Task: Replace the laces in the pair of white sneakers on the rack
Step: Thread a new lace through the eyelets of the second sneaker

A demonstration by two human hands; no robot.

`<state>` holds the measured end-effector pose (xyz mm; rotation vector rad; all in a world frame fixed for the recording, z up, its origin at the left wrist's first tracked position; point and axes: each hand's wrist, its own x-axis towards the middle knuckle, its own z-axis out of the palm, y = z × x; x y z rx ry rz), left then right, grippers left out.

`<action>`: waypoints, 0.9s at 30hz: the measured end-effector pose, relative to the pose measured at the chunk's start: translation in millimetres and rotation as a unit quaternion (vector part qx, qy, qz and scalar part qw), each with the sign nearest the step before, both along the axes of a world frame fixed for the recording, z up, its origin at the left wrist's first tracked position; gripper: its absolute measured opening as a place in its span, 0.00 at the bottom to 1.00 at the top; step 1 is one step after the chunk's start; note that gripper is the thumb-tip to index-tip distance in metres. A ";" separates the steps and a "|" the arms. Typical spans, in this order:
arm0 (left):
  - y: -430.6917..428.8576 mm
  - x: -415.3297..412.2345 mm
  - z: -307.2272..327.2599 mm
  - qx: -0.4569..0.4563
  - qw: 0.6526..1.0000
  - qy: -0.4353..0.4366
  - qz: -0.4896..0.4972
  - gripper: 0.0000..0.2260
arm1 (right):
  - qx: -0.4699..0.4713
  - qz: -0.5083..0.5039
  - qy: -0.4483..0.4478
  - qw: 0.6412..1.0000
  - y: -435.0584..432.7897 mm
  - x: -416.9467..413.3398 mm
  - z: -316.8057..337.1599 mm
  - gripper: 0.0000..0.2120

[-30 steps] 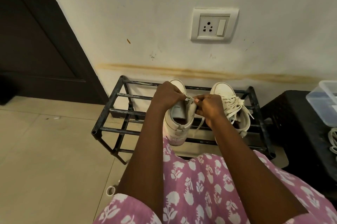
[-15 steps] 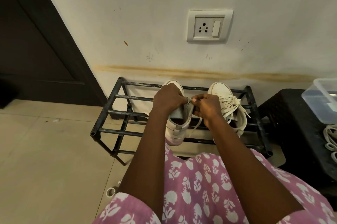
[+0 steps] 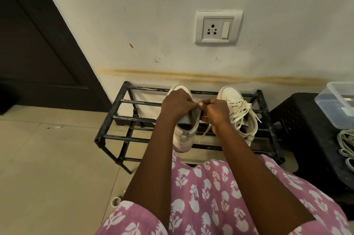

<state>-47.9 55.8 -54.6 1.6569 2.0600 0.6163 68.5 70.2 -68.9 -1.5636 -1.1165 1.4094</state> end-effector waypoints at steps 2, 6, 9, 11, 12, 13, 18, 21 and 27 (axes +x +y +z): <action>0.8 0.5 0.5 0.001 1.000 0.012 -0.004 0.09 | -0.003 0.010 0.017 1.000 -1.5 -0.9 -0.4 0.04; 2.5 -4.4 -0.9 -0.007 1.000 0.019 -0.006 0.09 | -0.018 0.004 0.085 0.996 -6.8 -3.5 -6.7 0.08; 1.5 -9.1 -1.5 -0.002 1.000 0.019 -0.011 0.10 | -0.024 0.018 0.100 0.995 -8.7 -4.7 -10.5 0.08; 1.2 -10.9 -2.1 0.007 1.000 0.016 -0.016 0.10 | -0.025 0.021 0.089 0.996 -6.8 -5.9 -10.9 0.12; 1.4 -11.8 -2.6 0.010 1.000 0.013 -0.017 0.10 | -0.028 0.020 0.082 0.996 -5.3 -6.6 -10.7 0.13; 1.1 -13.2 -3.0 0.011 1.000 0.007 -0.015 0.10 | -0.031 0.020 0.073 0.997 -3.8 -7.8 -11.0 0.14; -1.1 -22.4 -5.5 0.018 0.999 -0.045 -0.008 0.10 | -0.035 0.031 0.007 0.999 1.0 -12.2 -12.7 0.15; -2.2 -27.0 -6.8 0.022 0.999 -0.043 -0.001 0.10 | -0.029 0.000 0.000 1.000 1.7 -11.1 -12.8 0.16; -2.2 -30.6 -11.3 0.026 0.999 -0.025 0.007 0.12 | 0.032 -0.073 -0.030 0.996 5.6 0.8 -7.0 0.13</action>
